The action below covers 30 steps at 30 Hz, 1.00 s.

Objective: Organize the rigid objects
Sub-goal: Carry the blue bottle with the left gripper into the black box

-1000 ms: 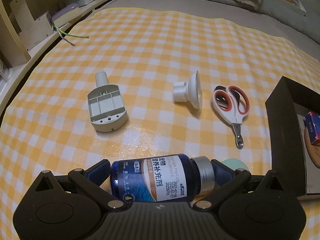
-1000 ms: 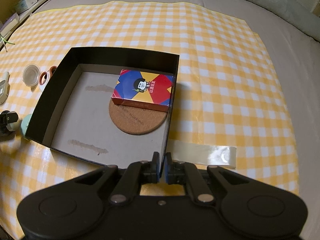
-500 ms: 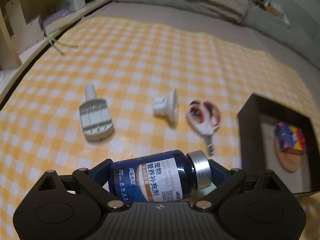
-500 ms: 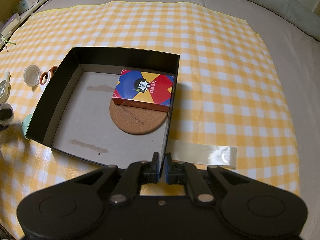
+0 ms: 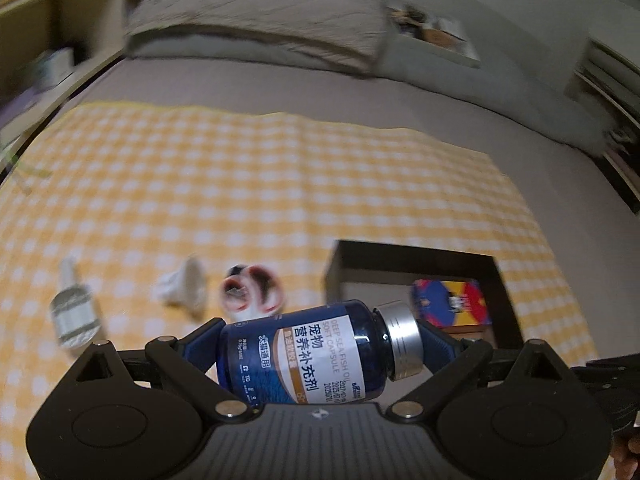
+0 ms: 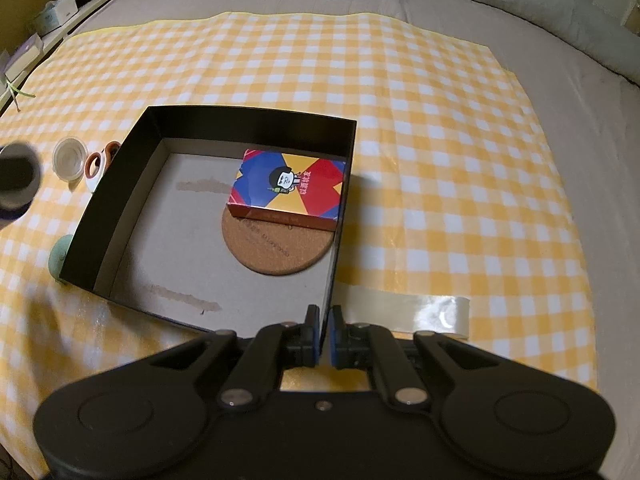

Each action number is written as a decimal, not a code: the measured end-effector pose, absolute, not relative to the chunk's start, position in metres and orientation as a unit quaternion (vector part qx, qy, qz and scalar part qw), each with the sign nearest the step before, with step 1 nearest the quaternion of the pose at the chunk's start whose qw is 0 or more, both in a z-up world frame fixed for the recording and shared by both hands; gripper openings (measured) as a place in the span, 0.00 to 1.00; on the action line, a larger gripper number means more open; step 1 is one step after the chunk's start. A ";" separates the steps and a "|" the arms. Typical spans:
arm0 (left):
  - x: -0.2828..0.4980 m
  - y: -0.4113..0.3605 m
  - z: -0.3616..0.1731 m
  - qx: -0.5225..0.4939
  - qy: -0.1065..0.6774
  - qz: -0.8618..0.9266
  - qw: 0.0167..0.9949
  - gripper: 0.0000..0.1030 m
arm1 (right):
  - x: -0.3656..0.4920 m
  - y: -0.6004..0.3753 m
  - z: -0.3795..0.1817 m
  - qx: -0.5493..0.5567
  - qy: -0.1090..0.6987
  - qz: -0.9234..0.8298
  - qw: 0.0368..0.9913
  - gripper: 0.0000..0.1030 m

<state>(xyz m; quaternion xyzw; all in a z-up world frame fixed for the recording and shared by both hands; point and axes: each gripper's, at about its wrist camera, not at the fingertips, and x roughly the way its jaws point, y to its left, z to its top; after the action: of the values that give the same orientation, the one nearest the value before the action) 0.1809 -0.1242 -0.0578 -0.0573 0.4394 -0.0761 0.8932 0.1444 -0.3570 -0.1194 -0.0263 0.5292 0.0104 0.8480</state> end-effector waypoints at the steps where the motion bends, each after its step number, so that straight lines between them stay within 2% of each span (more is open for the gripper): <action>1: 0.182 -0.132 -0.058 -0.050 0.437 -0.085 0.894 0.94 | 0.144 -0.357 -0.119 -0.028 0.529 0.010 0.848 0.05; 12: 0.217 -0.193 -0.071 -0.041 0.438 -0.133 0.888 0.94 | 0.141 -0.356 -0.118 -0.030 0.528 0.014 0.849 0.05; 26: 0.258 -0.220 -0.105 -0.026 0.450 -0.115 0.885 0.95 | 0.141 -0.357 -0.117 -0.022 0.527 0.020 0.849 0.05; 30: 0.261 -0.224 -0.110 -0.005 0.429 -0.107 0.897 1.00 | 0.141 -0.358 -0.117 -0.018 0.527 0.022 0.849 0.05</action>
<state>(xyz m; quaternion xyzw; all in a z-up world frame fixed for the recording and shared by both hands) 0.2613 -0.2240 -0.1104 -0.0051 0.4295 -0.1067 0.8967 0.1408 -0.3581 -0.1167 -0.0183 0.5270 0.0216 0.8494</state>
